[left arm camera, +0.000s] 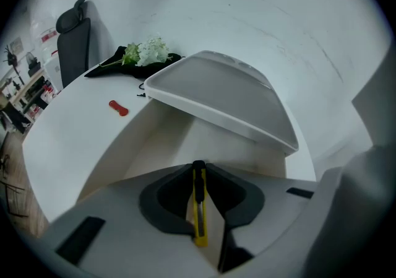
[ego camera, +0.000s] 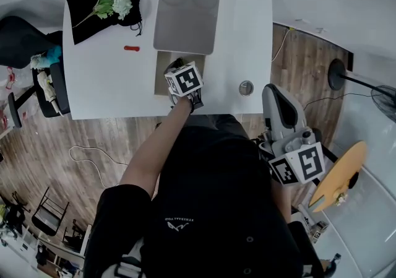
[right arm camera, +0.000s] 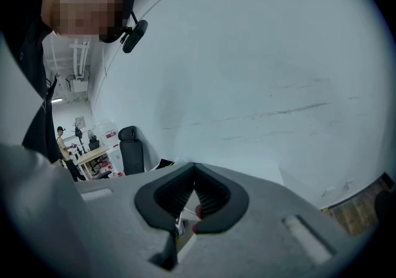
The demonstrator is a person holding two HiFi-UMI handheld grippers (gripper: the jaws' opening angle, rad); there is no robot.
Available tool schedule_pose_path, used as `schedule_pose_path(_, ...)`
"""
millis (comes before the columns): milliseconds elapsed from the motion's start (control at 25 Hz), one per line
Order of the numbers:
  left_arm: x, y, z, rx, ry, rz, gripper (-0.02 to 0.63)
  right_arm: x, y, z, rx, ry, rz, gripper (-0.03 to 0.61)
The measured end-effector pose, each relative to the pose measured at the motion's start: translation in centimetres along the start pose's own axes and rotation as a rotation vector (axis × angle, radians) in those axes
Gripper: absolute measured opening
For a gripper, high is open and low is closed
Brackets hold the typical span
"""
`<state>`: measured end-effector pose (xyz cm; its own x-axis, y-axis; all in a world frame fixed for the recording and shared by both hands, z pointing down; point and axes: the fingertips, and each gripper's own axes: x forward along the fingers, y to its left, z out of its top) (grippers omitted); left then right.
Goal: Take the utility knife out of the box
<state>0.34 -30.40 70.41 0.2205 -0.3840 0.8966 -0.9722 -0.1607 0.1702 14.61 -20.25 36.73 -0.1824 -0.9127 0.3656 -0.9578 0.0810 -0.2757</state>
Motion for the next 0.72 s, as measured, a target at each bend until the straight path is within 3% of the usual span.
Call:
schedule_pose_path(360, -0.1, 0.3, 0.2, 0.021, -0.002, -0.021, 0.063, -0.3, 0.4, -0.1, 0.005, -0.01, -0.029, 0.005)
schedule_pose_path(720, -1.7, 1.0, 1.1, 0.032, -0.074, -0.085, 0.063, -1.3, 1.3, -0.7, 0.013, -0.032, -0.051, 0.005)
